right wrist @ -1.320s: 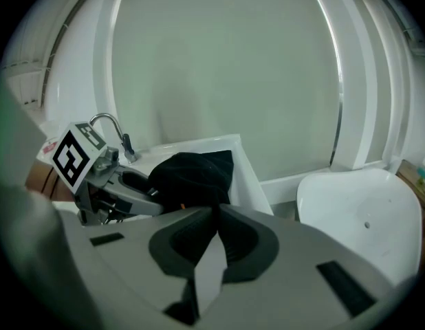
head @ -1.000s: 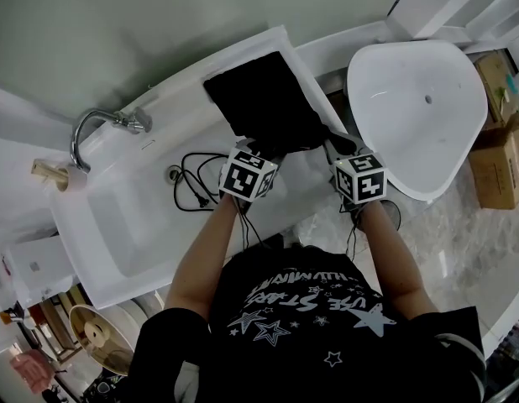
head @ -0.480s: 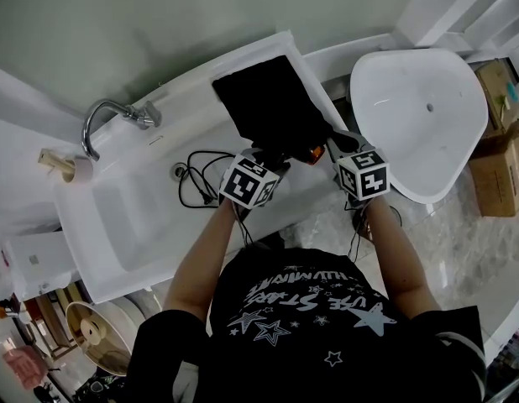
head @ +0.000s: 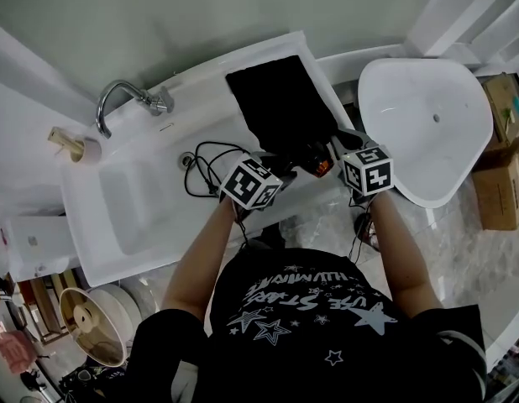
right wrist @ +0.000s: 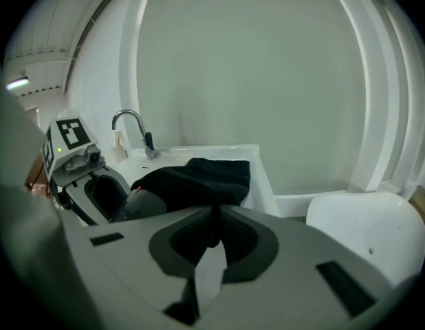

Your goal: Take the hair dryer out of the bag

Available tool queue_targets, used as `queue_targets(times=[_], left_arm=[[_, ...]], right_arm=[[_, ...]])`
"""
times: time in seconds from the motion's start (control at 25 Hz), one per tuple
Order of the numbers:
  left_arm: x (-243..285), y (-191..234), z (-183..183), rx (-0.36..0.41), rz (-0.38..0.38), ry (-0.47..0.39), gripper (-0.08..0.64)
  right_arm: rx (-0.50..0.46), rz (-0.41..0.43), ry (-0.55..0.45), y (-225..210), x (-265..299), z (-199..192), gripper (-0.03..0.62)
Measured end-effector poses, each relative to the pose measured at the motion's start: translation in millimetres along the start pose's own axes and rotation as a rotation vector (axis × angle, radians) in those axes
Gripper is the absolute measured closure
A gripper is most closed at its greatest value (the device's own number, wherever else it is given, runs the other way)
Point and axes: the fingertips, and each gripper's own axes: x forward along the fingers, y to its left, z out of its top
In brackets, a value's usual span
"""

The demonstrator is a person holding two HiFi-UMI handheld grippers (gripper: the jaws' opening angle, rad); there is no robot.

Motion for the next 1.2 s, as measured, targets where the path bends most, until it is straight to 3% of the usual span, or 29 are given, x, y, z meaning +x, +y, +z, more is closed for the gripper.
queue_targets(times=[0.64, 1.2], left_arm=[[-20.8, -58.4, -24.7, 0.015, -0.089, 0.028, 0.353], [-25.1, -121.0, -30.3, 0.042, -0.129, -0.024, 0.353]], right_arm=[[-0.039, 0.078, 0.012, 8.4, -11.5, -13.9, 0.571], [-0.010, 0.160, -0.004, 10.6, -13.6, -18.3, 0.571]])
